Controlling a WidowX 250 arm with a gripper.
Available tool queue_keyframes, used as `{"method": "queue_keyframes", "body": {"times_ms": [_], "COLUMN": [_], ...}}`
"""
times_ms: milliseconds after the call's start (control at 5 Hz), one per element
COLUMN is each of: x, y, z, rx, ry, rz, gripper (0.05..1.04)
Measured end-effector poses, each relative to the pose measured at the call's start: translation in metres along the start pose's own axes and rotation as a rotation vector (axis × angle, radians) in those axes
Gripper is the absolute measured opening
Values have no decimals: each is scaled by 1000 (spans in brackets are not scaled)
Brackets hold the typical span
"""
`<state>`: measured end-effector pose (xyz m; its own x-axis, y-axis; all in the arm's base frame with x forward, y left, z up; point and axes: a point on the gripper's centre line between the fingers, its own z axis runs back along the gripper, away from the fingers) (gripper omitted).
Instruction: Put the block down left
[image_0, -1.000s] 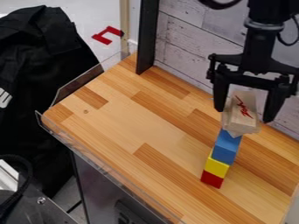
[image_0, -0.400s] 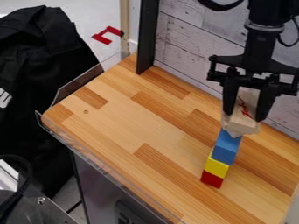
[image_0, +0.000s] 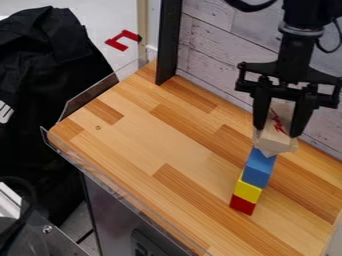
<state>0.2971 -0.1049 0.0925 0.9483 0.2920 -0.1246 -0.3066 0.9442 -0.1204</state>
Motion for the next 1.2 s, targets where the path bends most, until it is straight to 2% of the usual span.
{"method": "queue_keyframes", "body": {"times_ms": [200, 400, 600, 800, 1000, 1200], "x": [0, 5, 8, 12, 11, 7], "y": [19, 44, 71, 89, 108, 119], "z": [29, 47, 51, 44, 21, 6], "rx": [4, -4, -30, -60, -41, -59], "ry": [-89, -148, -180, -184, -222, -281], "rz": [62, 159, 310, 429, 660, 887], "gripper": [518, 518, 518, 518, 518, 518]}}
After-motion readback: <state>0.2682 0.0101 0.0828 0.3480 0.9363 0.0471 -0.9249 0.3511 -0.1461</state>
